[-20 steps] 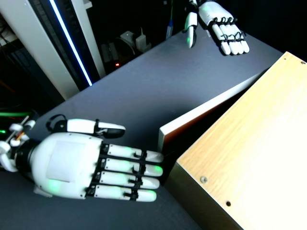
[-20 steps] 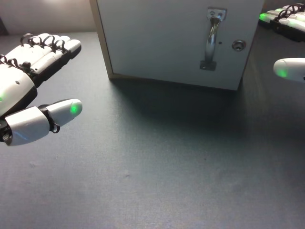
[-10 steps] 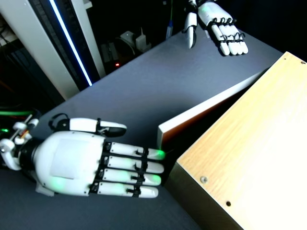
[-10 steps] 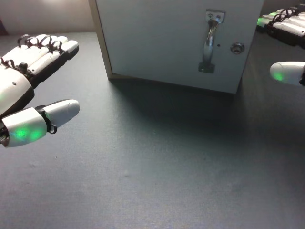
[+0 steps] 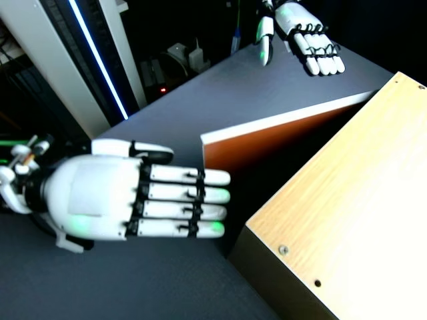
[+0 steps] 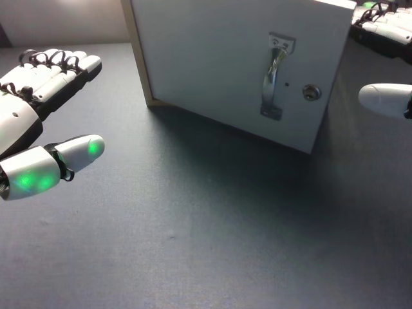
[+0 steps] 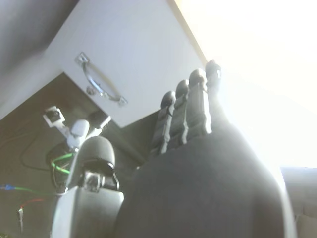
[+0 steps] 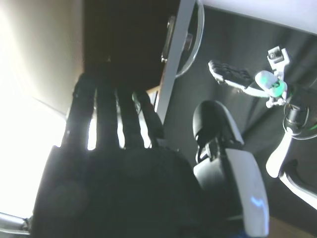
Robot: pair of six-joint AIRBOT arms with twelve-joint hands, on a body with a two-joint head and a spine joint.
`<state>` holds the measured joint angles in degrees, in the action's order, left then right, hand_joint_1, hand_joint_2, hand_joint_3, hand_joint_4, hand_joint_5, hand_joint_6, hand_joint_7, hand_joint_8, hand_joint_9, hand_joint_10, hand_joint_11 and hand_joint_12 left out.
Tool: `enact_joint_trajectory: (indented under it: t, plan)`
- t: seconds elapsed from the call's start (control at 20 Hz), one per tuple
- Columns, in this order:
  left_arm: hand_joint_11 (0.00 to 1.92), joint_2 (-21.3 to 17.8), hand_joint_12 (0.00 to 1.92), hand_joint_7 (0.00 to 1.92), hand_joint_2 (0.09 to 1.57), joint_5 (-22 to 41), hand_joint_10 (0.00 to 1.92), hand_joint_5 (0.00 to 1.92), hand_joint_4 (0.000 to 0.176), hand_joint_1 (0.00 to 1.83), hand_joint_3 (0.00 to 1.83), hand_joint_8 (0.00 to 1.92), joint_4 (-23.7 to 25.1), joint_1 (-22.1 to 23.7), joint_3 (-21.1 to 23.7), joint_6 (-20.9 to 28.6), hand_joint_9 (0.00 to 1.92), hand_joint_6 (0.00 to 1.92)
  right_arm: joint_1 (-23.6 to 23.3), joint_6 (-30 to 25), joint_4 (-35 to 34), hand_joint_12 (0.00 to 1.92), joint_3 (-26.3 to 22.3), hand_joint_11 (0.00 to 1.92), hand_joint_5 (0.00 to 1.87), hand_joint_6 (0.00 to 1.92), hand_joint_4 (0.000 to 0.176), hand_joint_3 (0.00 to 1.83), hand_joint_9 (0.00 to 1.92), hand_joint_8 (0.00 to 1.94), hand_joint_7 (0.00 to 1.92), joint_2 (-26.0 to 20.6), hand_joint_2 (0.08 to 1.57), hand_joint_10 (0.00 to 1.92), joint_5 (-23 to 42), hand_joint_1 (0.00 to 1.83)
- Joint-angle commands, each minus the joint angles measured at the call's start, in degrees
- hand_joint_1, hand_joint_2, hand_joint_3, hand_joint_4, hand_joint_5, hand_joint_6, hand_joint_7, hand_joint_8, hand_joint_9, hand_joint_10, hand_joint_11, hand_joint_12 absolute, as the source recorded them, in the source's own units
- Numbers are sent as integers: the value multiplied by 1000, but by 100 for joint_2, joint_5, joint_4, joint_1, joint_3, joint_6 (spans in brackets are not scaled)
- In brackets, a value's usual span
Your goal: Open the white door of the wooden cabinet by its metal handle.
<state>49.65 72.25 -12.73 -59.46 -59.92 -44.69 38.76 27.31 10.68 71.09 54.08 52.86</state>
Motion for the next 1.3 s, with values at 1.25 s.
enact_joint_trajectory:
  t: [1.25]
  plan:
    - [43, -45, 21, 29, 1433, 803, 7, 41, 0, 0, 13, 8, -78, 18, -11, 26, 20, 7, -20, -884, 1299, 33, -247, 81, 0, 0, 0, 5, 0, 0, 0, 217, 1424, 0, 1157, 38]
